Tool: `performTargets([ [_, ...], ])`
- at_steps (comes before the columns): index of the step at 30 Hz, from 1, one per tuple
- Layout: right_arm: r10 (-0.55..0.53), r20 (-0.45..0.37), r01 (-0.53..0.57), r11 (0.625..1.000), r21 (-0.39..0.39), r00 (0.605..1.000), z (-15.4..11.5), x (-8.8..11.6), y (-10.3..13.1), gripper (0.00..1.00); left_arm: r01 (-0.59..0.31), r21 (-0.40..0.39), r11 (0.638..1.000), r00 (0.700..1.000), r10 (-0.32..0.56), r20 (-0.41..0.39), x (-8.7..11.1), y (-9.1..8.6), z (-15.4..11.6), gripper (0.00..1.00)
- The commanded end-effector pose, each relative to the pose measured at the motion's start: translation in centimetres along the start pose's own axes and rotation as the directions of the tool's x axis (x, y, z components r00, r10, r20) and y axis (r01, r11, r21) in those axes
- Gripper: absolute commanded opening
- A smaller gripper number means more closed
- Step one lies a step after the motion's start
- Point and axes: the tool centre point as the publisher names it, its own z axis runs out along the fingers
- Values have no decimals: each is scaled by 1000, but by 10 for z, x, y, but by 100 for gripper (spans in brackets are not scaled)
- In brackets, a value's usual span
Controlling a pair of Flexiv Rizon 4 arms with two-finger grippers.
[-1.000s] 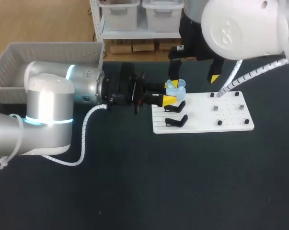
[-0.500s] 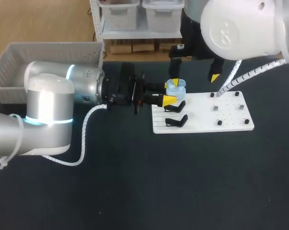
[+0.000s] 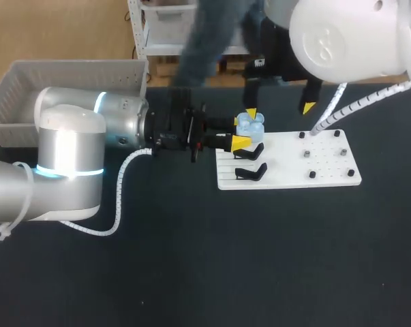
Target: Pick up each earbud case from the left stands, insert the matching earbuds, close the lid, and place the case in the box.
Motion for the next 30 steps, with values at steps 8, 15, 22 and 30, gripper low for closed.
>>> performTargets([
  [8,3,8,-3,1000,5,1000,-4,22,-6,100,-3,-6,1000,1000,3,2,1,-1,0,0],
  [15,-11,-2,11,1000,0,1000,-4,31,-2,100,-3,-6,1000,1000,3,2,1,-1,0,0],
  [22,-26,-12,26,1000,-6,1000,-2,32,4,100,-3,-6,1000,1000,3,2,1,-1,0,0],
  [30,-41,-19,41,999,-13,999,0,28,11,100,-3,-6,1000,1000,3,2,1,-1,0,0],
])
